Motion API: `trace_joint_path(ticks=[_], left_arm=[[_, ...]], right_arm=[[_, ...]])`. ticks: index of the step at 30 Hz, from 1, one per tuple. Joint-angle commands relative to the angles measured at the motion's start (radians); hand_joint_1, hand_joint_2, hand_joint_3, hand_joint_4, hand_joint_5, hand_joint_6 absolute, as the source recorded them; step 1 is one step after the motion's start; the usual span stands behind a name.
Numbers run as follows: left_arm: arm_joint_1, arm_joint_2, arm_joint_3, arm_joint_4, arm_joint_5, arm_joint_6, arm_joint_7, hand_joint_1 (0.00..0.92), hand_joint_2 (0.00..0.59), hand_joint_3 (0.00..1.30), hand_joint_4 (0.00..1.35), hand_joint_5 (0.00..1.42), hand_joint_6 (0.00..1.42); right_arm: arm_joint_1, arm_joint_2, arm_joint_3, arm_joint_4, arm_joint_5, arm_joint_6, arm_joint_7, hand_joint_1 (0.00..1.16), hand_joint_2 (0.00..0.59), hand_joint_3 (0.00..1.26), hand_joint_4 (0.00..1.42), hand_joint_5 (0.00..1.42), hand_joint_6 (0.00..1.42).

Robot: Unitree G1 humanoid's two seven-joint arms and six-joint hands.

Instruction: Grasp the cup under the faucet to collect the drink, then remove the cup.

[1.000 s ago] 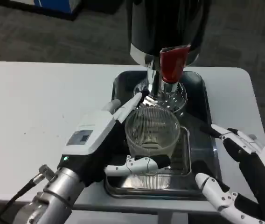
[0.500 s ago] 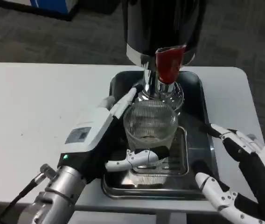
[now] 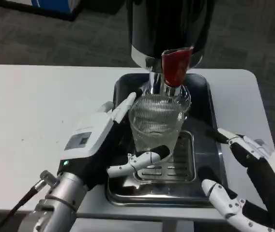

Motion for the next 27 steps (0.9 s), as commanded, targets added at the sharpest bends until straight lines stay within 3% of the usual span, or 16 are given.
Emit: trace_joint_path(ticks=[1,6,17,27], left_arm=[[0.038,0.015,0.007,0.025,-0.01,0.018,-0.013,0.089,0.082,0.0,0.0,0.03,0.0],[0.056,0.028,0.016,0.012,-0.036,-0.004,-0.021,0.004,0.021,0.0,0.0,0.02,0.0],[0.131,0.031,0.073,-0.1,-0.07,0.047,-0.047,0.0,0.013,0.0,0.0,0.0,0.0],[0.2,0.052,0.199,-0.39,-0.254,0.091,-0.192,0.0,0.012,0.0,0.0,0.0,0.0]], right_arm=[[-0.001,-0.005,-0.003,0.012,0.008,0.01,0.01,0.25,0.43,0.17,0.16,0.09,0.0],[-0.007,-0.004,0.003,0.018,0.006,0.013,0.011,0.25,0.432,0.17,0.16,0.1,0.0],[-0.012,-0.002,0.01,0.027,0.003,0.016,0.011,0.25,0.435,0.17,0.16,0.1,0.0],[-0.01,-0.001,0.017,0.028,0.0,0.018,0.007,0.25,0.435,0.17,0.16,0.1,0.0]])
